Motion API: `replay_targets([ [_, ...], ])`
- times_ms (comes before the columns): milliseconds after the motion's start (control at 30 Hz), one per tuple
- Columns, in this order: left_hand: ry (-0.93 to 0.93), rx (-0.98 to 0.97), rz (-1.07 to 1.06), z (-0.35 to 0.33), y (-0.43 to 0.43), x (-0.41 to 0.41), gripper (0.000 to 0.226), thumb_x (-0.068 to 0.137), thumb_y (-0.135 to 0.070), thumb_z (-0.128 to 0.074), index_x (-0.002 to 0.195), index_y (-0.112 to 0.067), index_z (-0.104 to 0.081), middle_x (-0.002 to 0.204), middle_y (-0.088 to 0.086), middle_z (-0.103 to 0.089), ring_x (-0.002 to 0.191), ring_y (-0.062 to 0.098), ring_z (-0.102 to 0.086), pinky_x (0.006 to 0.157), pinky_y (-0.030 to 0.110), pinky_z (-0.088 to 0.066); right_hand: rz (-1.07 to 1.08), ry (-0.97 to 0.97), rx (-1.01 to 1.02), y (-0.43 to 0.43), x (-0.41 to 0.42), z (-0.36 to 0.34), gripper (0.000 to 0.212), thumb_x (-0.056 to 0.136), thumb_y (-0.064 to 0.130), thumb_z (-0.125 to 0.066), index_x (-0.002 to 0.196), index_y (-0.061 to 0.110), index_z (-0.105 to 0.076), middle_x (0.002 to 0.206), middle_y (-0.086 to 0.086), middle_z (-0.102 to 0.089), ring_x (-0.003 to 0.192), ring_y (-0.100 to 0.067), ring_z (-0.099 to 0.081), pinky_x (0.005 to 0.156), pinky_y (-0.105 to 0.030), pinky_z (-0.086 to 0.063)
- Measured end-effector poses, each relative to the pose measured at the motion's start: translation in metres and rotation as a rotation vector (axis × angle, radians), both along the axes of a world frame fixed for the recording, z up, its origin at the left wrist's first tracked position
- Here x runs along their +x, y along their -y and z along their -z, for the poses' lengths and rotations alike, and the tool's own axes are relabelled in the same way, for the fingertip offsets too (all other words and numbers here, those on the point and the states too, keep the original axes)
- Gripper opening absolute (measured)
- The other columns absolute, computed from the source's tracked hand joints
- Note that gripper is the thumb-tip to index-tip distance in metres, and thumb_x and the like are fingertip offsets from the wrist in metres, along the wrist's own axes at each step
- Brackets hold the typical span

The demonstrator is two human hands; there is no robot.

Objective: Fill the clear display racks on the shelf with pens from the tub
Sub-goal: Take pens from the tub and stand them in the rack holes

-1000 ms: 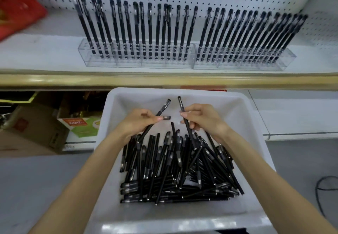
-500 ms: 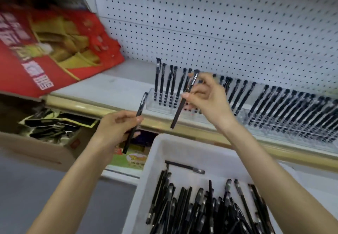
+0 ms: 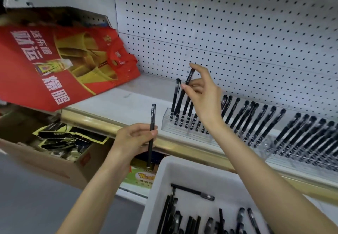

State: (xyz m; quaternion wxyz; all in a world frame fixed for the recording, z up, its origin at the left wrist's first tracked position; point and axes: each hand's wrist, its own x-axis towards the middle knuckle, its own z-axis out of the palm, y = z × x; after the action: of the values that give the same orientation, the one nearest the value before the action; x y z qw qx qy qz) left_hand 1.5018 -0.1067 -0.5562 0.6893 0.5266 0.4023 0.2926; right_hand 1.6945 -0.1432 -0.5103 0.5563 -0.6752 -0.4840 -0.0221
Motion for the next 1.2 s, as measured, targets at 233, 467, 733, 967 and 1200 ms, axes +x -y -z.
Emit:
replay_targets([
  [233,-0.008,-0.036,-0.015,0.004,-0.003,0.004,0.013,0.081,-0.012,-0.072,0.093,-0.011,-0.073,0.086,0.008,-0.073,0.084,0.017,-0.067,0.059,0.016,-0.051,-0.004,-0.037,0.116,-0.013,-0.001,0.018,0.056,0.084,0.011,-0.071,0.136,0.022,-0.05,0.085,0.013,-0.058,0.081,-0.011,-0.064,0.085,-0.022,-0.053],
  [467,-0.012,-0.057,-0.021,0.009,-0.006,0.004,0.012,0.079,-0.012,-0.073,0.092,-0.011,-0.074,0.084,0.009,-0.073,0.086,0.02,-0.067,0.08,0.031,-0.055,0.003,0.057,0.028,-0.018,-0.002,0.023,0.05,0.085,0.014,-0.07,0.13,0.02,-0.049,0.086,0.015,-0.057,0.083,-0.007,-0.063,0.08,-0.019,-0.053],
  [733,-0.007,-0.077,-0.033,0.014,-0.008,0.005,0.012,0.078,-0.011,-0.073,0.09,-0.009,-0.074,0.081,0.007,-0.072,0.086,0.021,-0.067,0.087,0.038,-0.054,0.229,0.537,-0.038,-0.019,0.0,0.04,0.041,0.075,0.028,-0.079,0.11,0.013,-0.064,0.094,-0.001,-0.059,0.087,-0.021,-0.055,0.066,-0.035,-0.048],
  [967,0.01,-0.085,-0.021,0.015,-0.008,0.008,0.015,0.078,-0.012,-0.073,0.093,-0.008,-0.073,0.077,0.007,-0.072,0.084,0.021,-0.067,0.087,0.037,-0.055,0.307,0.668,-0.05,-0.019,0.003,0.039,0.043,0.071,0.029,-0.082,0.108,0.012,-0.067,0.087,-0.005,-0.056,0.081,-0.022,-0.052,0.059,-0.028,-0.042],
  [1200,0.012,-0.103,-0.009,0.022,-0.007,0.006,0.018,0.077,-0.014,-0.075,0.094,-0.008,-0.074,0.081,0.007,-0.072,0.085,0.021,-0.067,0.092,0.043,-0.053,0.238,0.585,-0.089,-0.015,0.001,0.031,0.041,0.076,0.029,-0.077,0.114,0.017,-0.069,0.085,0.0,-0.056,0.085,-0.018,-0.052,0.059,-0.026,-0.039],
])
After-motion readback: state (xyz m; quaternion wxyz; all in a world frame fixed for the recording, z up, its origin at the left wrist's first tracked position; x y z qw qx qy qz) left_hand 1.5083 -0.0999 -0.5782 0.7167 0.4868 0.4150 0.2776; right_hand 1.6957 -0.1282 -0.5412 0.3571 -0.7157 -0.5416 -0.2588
